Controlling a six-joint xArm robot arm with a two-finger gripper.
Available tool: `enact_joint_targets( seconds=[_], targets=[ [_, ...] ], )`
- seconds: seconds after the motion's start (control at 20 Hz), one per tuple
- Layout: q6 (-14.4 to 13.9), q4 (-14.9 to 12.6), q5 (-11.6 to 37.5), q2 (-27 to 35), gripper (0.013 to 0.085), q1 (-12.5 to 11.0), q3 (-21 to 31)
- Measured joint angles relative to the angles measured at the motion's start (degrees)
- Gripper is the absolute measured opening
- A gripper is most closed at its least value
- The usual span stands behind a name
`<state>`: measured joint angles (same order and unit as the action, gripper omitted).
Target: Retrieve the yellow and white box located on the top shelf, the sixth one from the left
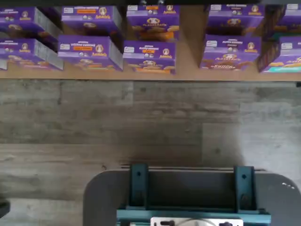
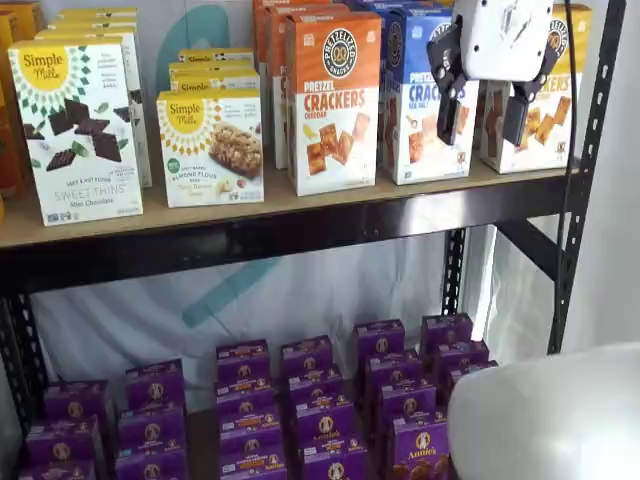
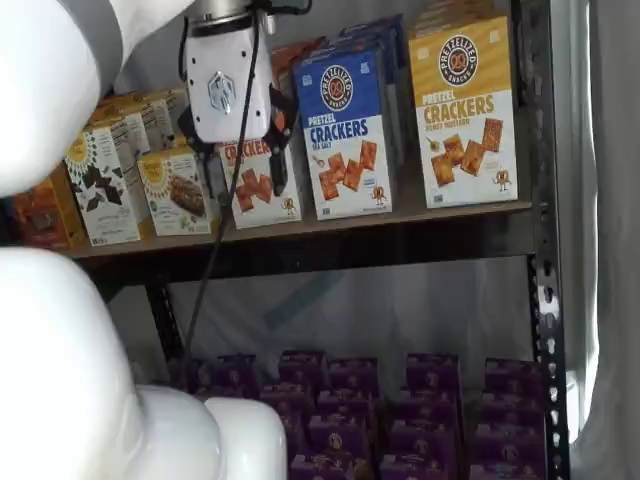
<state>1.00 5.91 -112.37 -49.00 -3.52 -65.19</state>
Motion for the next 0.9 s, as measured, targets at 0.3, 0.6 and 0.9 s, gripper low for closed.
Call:
enact_joint_targets(
  seconds=[0.3,0.6,0.9],
  targets=[
    [5.2,-4.0,4.4,2.8,0.085,-3.8,-1.6],
    [12.8,-5.6,9.7,7.7,0.085,-11.0,-4.9],
    [20.7,-4.1,13.8,14.5,0.085,-19.5,-10.6]
  ],
)
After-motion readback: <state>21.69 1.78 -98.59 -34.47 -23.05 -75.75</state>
